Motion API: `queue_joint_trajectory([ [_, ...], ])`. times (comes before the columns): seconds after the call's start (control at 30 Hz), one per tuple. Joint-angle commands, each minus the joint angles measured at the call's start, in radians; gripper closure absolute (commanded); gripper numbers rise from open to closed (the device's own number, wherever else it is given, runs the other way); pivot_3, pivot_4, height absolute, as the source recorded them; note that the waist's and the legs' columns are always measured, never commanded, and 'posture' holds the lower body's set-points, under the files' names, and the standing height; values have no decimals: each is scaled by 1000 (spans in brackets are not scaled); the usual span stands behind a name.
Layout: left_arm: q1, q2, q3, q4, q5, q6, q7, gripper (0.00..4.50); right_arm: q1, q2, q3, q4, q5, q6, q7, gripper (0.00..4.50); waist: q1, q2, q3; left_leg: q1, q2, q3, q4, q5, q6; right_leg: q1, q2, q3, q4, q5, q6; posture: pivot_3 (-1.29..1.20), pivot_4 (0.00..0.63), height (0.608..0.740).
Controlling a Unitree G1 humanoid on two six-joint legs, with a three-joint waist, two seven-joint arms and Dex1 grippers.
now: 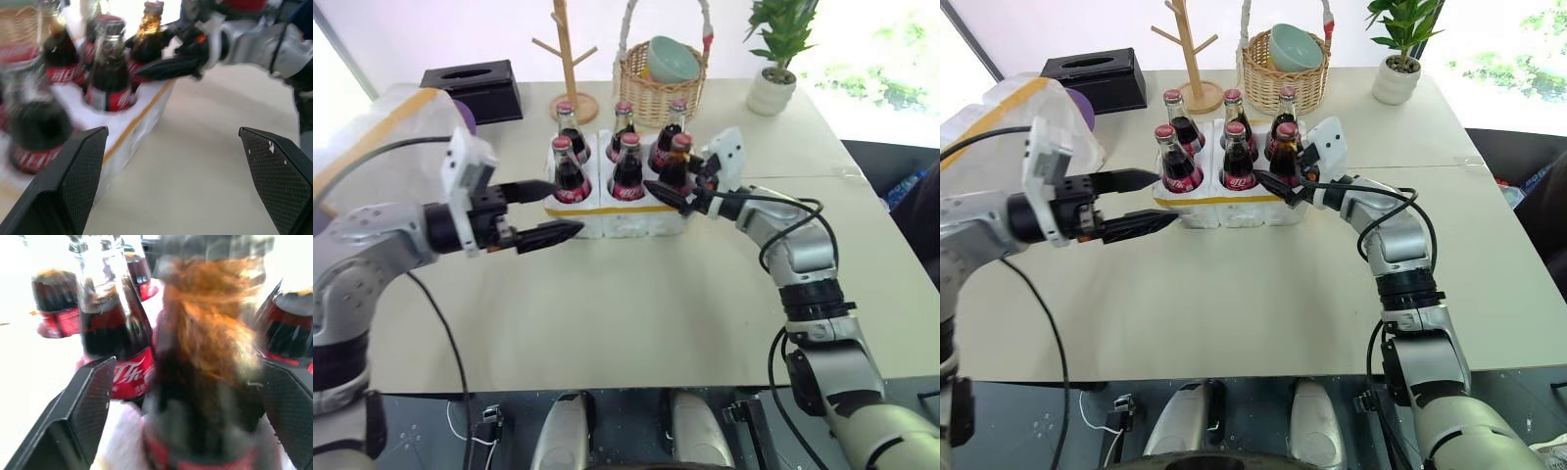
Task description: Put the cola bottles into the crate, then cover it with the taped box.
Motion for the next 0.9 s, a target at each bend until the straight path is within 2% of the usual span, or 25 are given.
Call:
queue_joint_trajectory([
  [0.03, 150, 119, 245, -57, 7, 45, -35, 0, 18, -119, -98, -138, 85, 58, 87, 25, 2, 1, 1, -1, 0, 0, 0, 0, 0, -1, 0, 0, 0, 0, 0, 0, 150, 736],
  [0.1, 257, 189, 386, -48, 29, 68, -100, 0, 27, -193, -136, -183, 134, 98, 142, 25, 4, 1, 1, -2, 0, 1, 0, 0, 0, -2, 0, 0, -1, 0, 0, 0, 150, 736],
  [0.2, 513, 342, 700, 107, 194, 97, -379, 0, 12, -361, -227, -220, 262, 240, 271, 25, 1, 0, 1, -2, 0, 1, 0, 0, 0, -3, 0, 0, 0, 0, 0, 0, 150, 736],
  [0.23, 587, 378, 770, 162, 245, 88, -468, 0, 8, -400, -246, -223, 293, 268, 302, 25, 0, 1, 1, -3, 0, 1, 0, 0, 0, -4, 0, 0, 0, 0, -1, 0, 150, 736],
  [0.3, 704, 449, 846, 302, 365, 9, -621, 0, -3, -458, -262, -218, 316, 280, 344, 25, -1, 1, 0, -3, 0, 3, -3, 0, 0, -6, 0, 0, 0, -2, -4, 0, 150, 736],
  [0.37, 761, 520, 854, 460, 473, -95, -723, 0, -18, -493, -262, -206, 323, 280, 377, 25, 0, 0, 0, 0, 1, 3, -6, 0, 0, -6, 0, 0, -1, -4, -7, 0, 150, 736],
  [0.43, 753, 620, 796, 688, 566, -228, -786, 0, -41, -519, -267, -188, 342, 289, 415, 25, 3, 0, 0, 2, 1, 4, -9, 1, -2, -6, 0, -1, -1, -6, -11, 0, 150, 736],
  [0.5, 703, 712, 691, 891, 586, -356, -812, 0, -61, -531, -272, -181, 352, 283, 442, 25, 2, 0, 0, 2, 1, 4, -11, 1, -2, -8, 0, -1, 0, -7, -12, 0, 150, 736],
  [0.57, 603, 782, 515, 1044, 532, -443, -757, 0, -87, -530, -273, -173, 360, 283, 445, 25, 0, 0, 0, 1, 1, 5, -11, 1, -2, -9, -1, 0, -1, -7, -12, 0, 150, 736],
  [0.63, 477, 807, 310, 1126, 492, -511, -709, 0, -110, -522, -273, -168, 366, 294, 428, 25, -3, 0, 0, -3, 1, 6, -12, 1, -2, -13, -1, 0, 0, -5, -10, 0, 150, 736],
  [0.73, 188, 770, 30, 1190, 556, -570, -693, 0, -109, -522, -271, -175, 359, 288, 419, 25, -4, 0, 0, -7, 1, 6, -12, 1, -2, -17, -1, 0, 2, -4, -7, 0, 150, 736],
  [0.83, -193, 675, -219, 1301, 760, -633, -697, 0, -95, -530, -289, -197, 368, 298, 404, 25, 2, -1, 0, -10, 1, 6, -12, 1, -2, -20, 0, -1, 4, -4, -7, 0, 150, 736],
  [0.9, -416, 608, -337, 1407, 893, -678, -687, 0, -93, -534, -303, -205, 375, 309, 389, 25, 9, -2, 0, -10, 1, 6, -10, 2, -2, -20, 0, -1, 6, -3, -6, 0, 150, 736],
])
